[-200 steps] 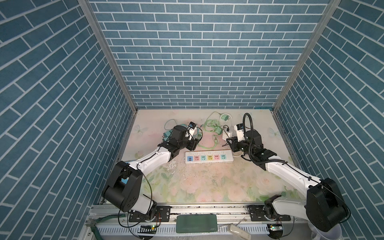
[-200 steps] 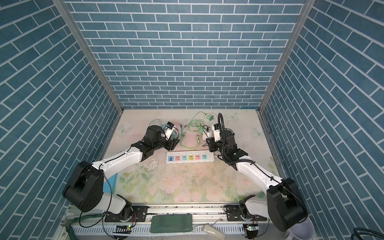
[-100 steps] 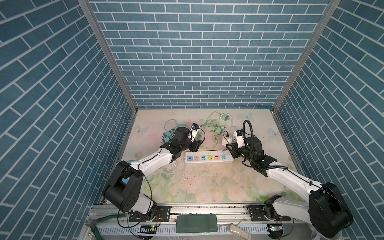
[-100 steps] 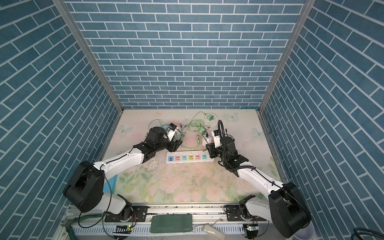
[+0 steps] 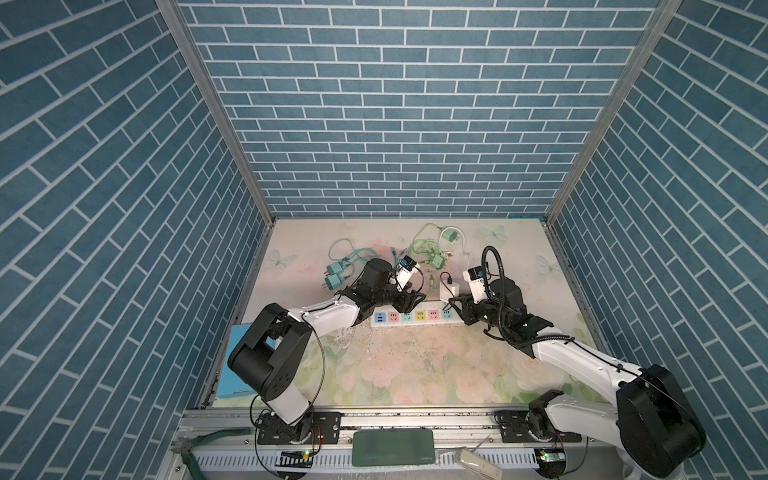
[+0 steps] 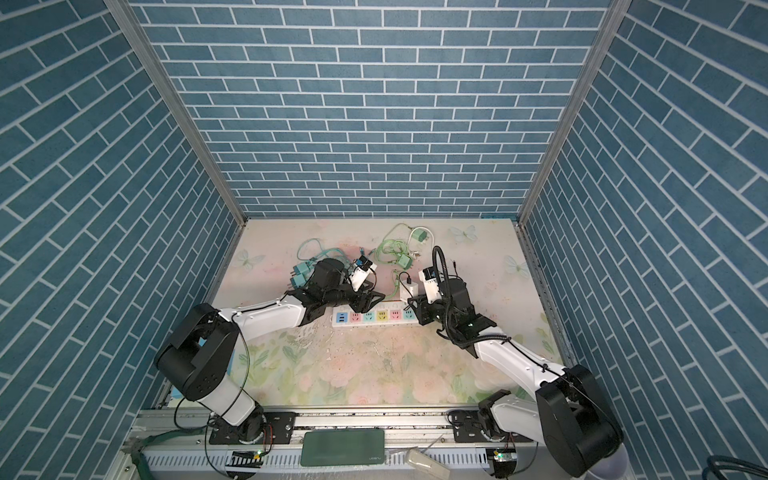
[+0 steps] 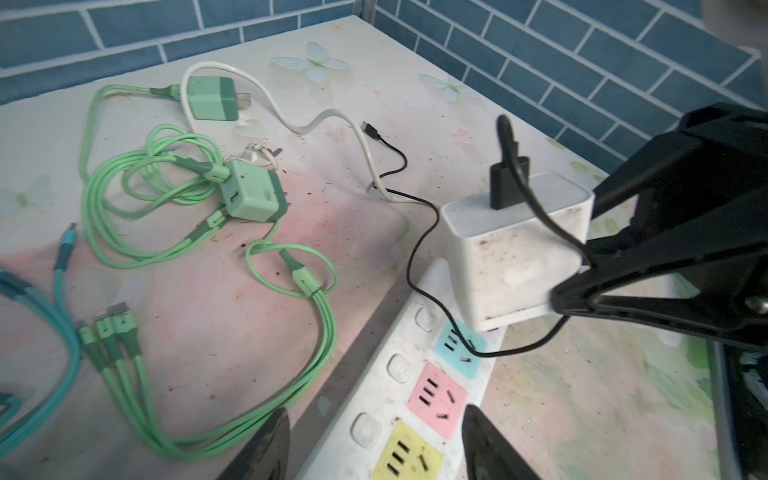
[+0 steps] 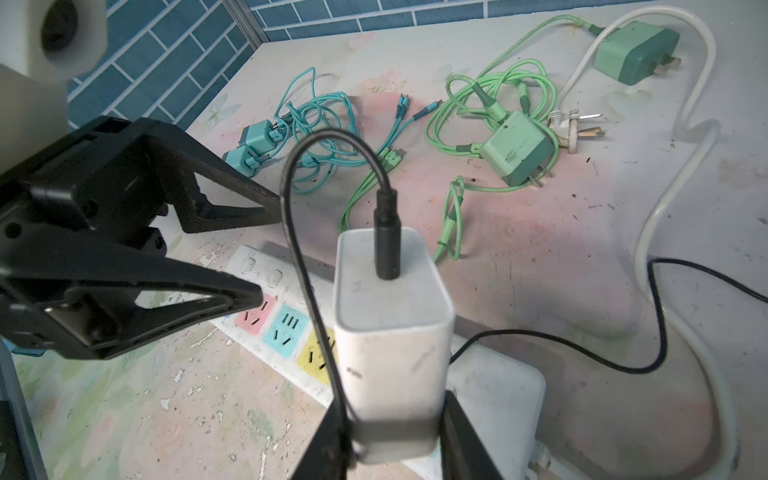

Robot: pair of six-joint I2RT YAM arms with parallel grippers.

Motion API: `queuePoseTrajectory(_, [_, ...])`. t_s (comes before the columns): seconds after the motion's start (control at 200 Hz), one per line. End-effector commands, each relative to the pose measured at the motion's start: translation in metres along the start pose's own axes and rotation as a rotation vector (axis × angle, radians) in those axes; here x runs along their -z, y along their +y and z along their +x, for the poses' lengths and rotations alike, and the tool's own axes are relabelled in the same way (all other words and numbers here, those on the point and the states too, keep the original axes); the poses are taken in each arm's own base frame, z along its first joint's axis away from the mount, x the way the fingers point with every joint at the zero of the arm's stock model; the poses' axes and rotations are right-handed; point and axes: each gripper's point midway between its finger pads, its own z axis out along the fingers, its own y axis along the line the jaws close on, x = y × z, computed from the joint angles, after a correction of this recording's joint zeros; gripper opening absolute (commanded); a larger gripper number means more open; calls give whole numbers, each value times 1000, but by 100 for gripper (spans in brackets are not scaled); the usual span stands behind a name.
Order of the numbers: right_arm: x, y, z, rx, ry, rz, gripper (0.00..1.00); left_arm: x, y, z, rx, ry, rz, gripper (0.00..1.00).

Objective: Insert the plug

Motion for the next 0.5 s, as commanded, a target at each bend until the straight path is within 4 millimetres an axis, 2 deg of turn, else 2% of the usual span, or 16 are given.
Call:
queuePoseTrajectory(0.0, [1, 11, -18, 56, -62, -42, 17, -4, -20, -28, -37, -84, 112, 66])
queuePoseTrajectory(0.205, [1, 13, -19, 63, -61, -57, 16, -17, -28, -40, -48, -116, 189, 66])
queuePoseTrajectory(0.495, [4, 13, -21, 78, -63, -50, 16, -27, -27, -36, -41, -93, 194, 66])
